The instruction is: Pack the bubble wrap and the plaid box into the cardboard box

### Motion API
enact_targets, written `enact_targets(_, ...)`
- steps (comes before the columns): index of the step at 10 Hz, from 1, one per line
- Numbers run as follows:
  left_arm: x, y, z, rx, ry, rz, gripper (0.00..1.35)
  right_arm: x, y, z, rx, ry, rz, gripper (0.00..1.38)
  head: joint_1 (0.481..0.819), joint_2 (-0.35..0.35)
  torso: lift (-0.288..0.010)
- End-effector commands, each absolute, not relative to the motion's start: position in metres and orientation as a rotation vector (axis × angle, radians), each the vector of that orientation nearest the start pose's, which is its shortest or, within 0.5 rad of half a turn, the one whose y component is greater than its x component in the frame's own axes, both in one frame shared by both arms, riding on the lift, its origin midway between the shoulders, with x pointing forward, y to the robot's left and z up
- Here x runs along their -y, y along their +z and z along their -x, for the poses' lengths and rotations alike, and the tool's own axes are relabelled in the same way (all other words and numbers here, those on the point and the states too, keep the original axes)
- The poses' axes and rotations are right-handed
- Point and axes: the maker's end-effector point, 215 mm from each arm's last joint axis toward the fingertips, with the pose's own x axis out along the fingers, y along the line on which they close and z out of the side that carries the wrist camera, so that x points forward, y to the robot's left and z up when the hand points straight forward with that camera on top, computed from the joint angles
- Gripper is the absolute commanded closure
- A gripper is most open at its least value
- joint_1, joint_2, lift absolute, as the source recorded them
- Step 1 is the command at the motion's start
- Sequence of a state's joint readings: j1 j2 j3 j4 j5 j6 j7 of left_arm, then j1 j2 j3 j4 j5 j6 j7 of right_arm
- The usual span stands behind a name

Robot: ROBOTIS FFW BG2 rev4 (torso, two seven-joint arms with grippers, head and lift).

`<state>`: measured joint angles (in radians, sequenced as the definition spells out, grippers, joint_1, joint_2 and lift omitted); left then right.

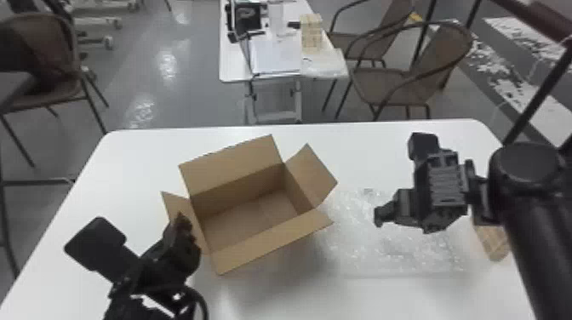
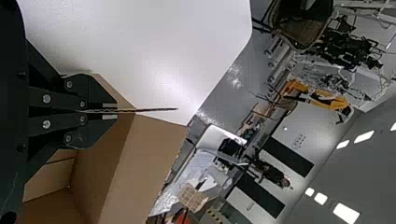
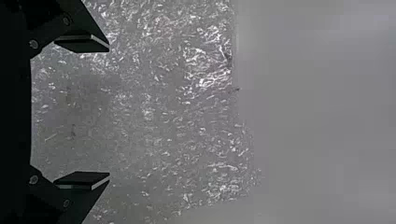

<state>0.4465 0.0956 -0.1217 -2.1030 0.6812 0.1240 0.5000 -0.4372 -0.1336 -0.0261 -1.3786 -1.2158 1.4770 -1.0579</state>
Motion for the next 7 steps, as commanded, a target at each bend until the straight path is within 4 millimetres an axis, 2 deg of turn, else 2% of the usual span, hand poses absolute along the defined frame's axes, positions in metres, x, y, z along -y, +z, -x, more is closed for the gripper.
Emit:
enact_targets(1,-0.230,-0.376,-0.448,-0.246,0.267,0.601,1.22,0.196,-0.479,-0.507,-1.258,-0.010,-0.208,0.30,0.695,0.033,-0.099)
enact_targets(3,-0.231,-0.375,-0.449,-0.241,0.269,0.603,1.22,0.191,-0.484,-0.520,-1.217,0.027,-0.236,0.30,0.695,0.048,-0.099)
enact_targets(5,-0.232,-0.374,-0.448,-0.236,0.271,0.602,1.22,0.197,-0.491,-0.528,-1.220,-0.009,-0.222,0.30,0.695,0.053,-0.099)
enact_targets(7,-0.234,-0.373,-0.449,-0.232,0.270,0.595,1.22,0.198,-0.508,-0.530,-1.267,-0.002,-0.213,0.31,0.695,0.043,-0.099)
